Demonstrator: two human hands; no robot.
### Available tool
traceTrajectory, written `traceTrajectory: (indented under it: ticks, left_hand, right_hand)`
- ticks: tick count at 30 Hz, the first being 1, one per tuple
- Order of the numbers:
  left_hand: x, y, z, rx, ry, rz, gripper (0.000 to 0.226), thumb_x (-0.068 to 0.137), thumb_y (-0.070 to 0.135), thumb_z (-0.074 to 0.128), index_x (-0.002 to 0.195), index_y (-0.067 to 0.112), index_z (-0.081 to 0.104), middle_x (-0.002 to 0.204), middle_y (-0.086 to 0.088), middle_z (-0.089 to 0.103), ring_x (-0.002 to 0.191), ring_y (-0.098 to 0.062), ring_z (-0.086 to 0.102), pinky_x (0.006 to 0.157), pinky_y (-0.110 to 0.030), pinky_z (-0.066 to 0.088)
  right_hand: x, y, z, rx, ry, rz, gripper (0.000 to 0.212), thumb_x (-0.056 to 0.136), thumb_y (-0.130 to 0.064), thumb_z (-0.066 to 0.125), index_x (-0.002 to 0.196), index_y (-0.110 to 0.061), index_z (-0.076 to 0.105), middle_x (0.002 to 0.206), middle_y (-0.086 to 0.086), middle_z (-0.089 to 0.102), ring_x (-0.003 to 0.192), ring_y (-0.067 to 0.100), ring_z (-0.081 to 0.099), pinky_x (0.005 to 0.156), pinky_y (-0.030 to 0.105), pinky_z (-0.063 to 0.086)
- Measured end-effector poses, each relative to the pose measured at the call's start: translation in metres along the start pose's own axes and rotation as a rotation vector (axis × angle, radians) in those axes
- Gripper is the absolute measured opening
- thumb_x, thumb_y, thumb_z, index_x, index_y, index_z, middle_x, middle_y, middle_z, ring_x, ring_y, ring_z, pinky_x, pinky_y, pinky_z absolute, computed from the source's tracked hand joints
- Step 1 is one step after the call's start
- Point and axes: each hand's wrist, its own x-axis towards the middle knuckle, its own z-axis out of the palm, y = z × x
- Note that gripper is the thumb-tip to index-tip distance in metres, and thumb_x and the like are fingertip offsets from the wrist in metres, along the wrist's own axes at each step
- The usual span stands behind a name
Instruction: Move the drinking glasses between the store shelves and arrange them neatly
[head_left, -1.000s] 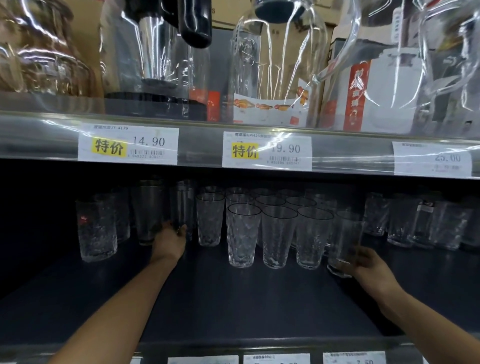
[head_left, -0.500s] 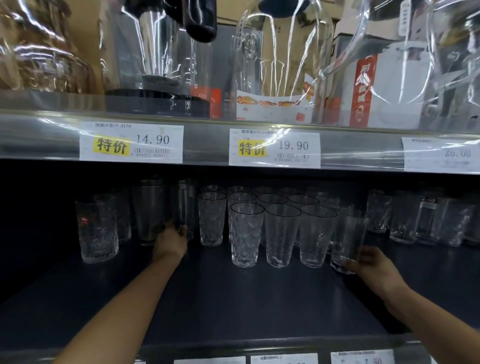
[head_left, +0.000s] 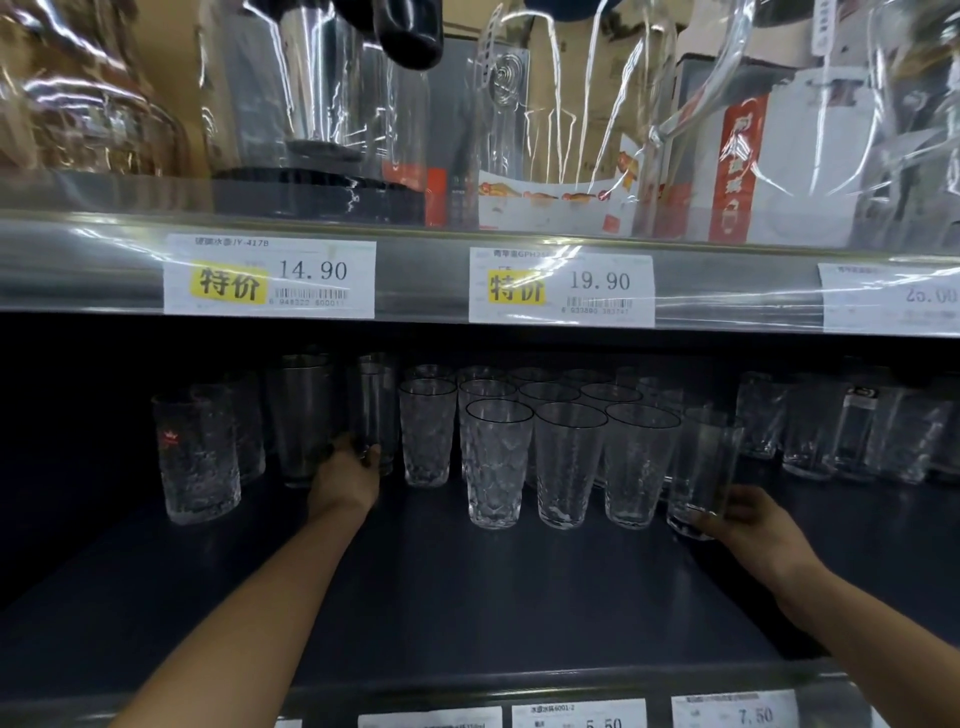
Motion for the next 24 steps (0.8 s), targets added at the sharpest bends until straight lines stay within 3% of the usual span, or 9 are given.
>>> traceTrajectory:
  ticks: [8,24]
  left_hand:
    - [-0.0027,-0.0008,-0.0001,-0.096,-0.013,0.009,0.051,0.102,0.034,0.049,0.143,0.006,0.036,0.133,-0.022,0.058,0.115,-0.037,0.059,0.09,-0.039,0.049]
    - [-0.0017,-0.0021,0.0006,-0.127,0.02,-0.004,0.055,0.102,0.029,0.051,0.145,0.001,0.033,0.136,-0.025,0.055,0.118,-0.039,0.057,0.091,-0.04,0.048]
  right_hand:
    - [0.0,0.0021,0.0002,0.007,0.002,0.01,0.047,0.075,-0.024,0.085,0.113,-0.019,0.057,0.106,0.005,0.07,0.102,0.029,0.067,0.097,0.048,0.051]
    - [-0.0008,0.0013,0.0004,0.01,-0.009,0.004,0.046,0.078,-0.025,0.084,0.114,-0.022,0.055,0.108,0.005,0.07,0.102,0.027,0.066,0.095,0.043,0.052]
